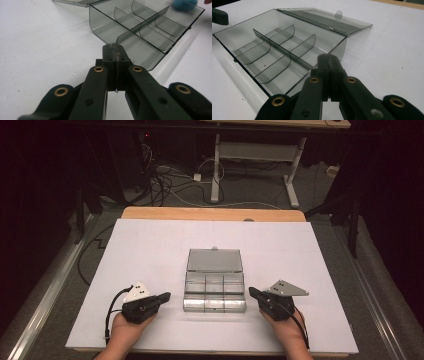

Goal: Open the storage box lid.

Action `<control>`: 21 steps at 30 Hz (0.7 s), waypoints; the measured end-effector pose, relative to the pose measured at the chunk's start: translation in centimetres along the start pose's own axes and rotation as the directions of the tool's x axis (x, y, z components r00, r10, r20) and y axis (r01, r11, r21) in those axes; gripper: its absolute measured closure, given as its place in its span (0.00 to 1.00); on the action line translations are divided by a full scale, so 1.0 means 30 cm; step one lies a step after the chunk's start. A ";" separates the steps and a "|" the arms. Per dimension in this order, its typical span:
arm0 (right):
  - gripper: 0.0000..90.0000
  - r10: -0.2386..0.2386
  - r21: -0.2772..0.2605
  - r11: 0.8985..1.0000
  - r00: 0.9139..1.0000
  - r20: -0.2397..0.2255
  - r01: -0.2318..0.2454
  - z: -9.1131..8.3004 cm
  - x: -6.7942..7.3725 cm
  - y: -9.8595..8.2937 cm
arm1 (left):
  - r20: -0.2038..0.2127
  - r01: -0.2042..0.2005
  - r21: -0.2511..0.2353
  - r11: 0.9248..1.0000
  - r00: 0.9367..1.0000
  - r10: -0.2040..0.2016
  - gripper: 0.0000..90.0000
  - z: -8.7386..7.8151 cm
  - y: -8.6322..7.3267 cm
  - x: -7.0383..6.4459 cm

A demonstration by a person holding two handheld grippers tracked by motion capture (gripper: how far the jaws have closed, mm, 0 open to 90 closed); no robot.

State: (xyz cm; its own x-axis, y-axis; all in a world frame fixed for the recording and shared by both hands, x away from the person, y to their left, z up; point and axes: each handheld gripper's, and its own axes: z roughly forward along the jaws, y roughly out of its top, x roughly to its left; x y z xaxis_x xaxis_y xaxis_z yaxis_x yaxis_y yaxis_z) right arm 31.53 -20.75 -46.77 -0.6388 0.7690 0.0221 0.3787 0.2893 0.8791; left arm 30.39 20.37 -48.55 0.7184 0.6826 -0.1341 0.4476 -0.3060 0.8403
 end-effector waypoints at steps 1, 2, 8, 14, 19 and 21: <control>1.00 0.001 0.001 1.000 1.000 0.001 -0.001 0.000 0.000 -0.001 | 0.001 -0.004 0.002 1.000 1.000 0.004 0.97 0.003 0.000 -0.001; 1.00 -0.005 0.003 1.000 1.000 0.004 0.005 0.001 0.001 -0.001 | -0.003 -0.013 0.007 1.000 1.000 0.013 0.97 0.005 0.000 -0.003; 0.91 -0.020 0.015 1.000 1.000 0.007 0.020 0.003 0.002 -0.002 | -0.022 -0.035 0.016 0.999 0.999 0.036 0.83 0.008 0.006 -0.001; 0.73 -0.028 0.013 1.000 0.999 0.016 0.028 -0.017 -0.003 -0.005 | -0.033 -0.054 0.015 0.998 0.998 0.055 0.58 0.011 0.006 0.000; 0.51 -0.019 0.010 1.000 1.000 -0.004 0.019 -0.029 -0.017 -0.007 | -0.022 -0.064 0.011 0.998 0.998 0.064 0.40 0.012 0.005 -0.001; 0.43 -0.010 0.009 1.000 1.000 -0.007 0.010 -0.033 -0.023 -0.008 | -0.020 -0.063 0.017 0.998 0.998 0.063 0.33 0.017 0.005 -0.001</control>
State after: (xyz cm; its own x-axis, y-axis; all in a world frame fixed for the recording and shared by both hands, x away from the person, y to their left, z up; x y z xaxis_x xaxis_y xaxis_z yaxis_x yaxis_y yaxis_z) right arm 31.21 -21.93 -46.51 -0.6475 0.7619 0.0164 0.3779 0.3024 0.8750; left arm 30.70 19.99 -48.69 0.7343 0.6752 -0.0699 0.4107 -0.3598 0.8378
